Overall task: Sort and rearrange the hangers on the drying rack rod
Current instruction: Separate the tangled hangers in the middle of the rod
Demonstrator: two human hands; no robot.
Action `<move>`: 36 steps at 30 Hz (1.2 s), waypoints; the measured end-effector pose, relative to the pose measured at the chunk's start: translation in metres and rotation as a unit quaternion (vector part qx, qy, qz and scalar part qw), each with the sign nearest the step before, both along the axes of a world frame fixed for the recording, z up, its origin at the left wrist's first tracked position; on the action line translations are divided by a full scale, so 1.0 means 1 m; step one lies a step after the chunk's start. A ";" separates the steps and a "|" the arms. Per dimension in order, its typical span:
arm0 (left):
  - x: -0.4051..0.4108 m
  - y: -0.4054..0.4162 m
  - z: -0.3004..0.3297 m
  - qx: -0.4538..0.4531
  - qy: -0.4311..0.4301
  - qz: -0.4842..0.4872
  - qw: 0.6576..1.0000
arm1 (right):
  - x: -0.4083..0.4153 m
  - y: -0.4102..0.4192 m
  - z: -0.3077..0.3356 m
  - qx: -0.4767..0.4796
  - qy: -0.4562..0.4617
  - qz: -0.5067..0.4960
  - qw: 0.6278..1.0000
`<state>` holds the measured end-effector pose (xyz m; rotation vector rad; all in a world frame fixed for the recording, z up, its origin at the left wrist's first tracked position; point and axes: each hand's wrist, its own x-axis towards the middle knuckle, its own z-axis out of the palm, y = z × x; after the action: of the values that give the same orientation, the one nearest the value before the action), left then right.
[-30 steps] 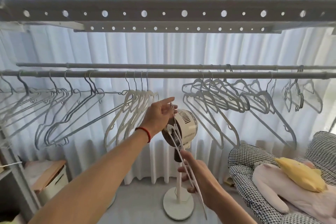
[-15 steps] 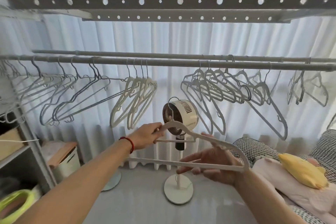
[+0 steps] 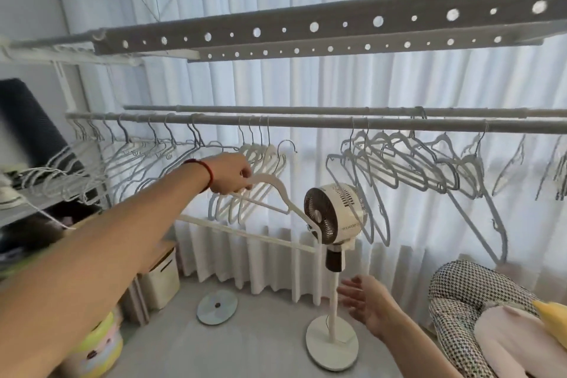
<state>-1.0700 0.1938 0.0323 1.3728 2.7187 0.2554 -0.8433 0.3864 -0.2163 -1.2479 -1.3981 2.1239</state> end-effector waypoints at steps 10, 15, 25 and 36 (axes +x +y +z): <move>0.017 0.078 0.017 0.229 -0.300 0.068 0.924 | 0.015 0.065 0.009 0.243 -0.082 -0.100 0.961; 0.009 0.111 0.008 0.271 -0.337 0.060 0.900 | 0.023 0.089 0.022 0.310 -0.083 -0.128 0.938; 0.004 0.131 -0.023 0.150 -0.141 0.028 0.978 | -0.018 0.138 0.113 0.477 -0.107 -0.165 0.857; 0.092 0.205 -0.044 0.258 0.125 -0.324 0.902 | -0.068 0.224 0.154 0.568 -0.226 -0.118 0.782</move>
<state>-0.9784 0.3993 -0.0116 2.5069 2.2453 0.8253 -0.9109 0.6105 -0.0624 -1.2410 -2.0418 0.4831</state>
